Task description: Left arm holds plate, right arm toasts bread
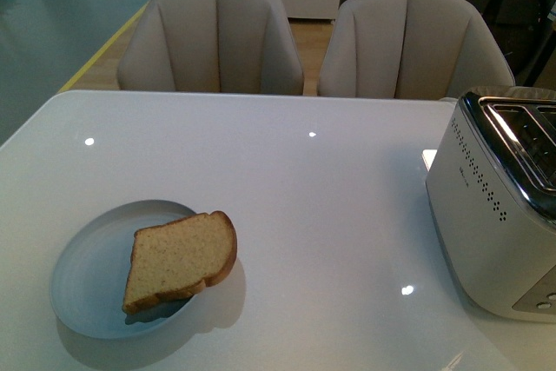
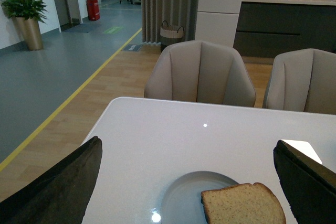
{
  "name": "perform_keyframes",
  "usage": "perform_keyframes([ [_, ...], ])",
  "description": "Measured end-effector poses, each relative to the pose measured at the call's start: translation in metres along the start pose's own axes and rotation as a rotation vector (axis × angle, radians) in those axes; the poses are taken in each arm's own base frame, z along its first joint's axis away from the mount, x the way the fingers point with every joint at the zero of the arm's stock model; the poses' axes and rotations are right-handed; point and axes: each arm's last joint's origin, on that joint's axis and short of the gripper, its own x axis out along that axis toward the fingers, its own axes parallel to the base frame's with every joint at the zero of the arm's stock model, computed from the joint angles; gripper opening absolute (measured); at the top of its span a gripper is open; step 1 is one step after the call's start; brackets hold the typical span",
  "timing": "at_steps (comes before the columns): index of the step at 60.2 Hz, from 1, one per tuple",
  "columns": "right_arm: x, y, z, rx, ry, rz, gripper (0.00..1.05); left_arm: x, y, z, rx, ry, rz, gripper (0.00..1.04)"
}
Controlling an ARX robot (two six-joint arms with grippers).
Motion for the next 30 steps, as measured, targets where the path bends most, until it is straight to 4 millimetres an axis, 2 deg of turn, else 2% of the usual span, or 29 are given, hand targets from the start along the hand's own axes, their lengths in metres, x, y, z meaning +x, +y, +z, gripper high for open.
perform_keyframes([
  [30,0.0,0.0,0.0,0.0,0.0,0.0,0.96,0.0,0.0,0.0,0.0,0.0,0.0,0.97],
])
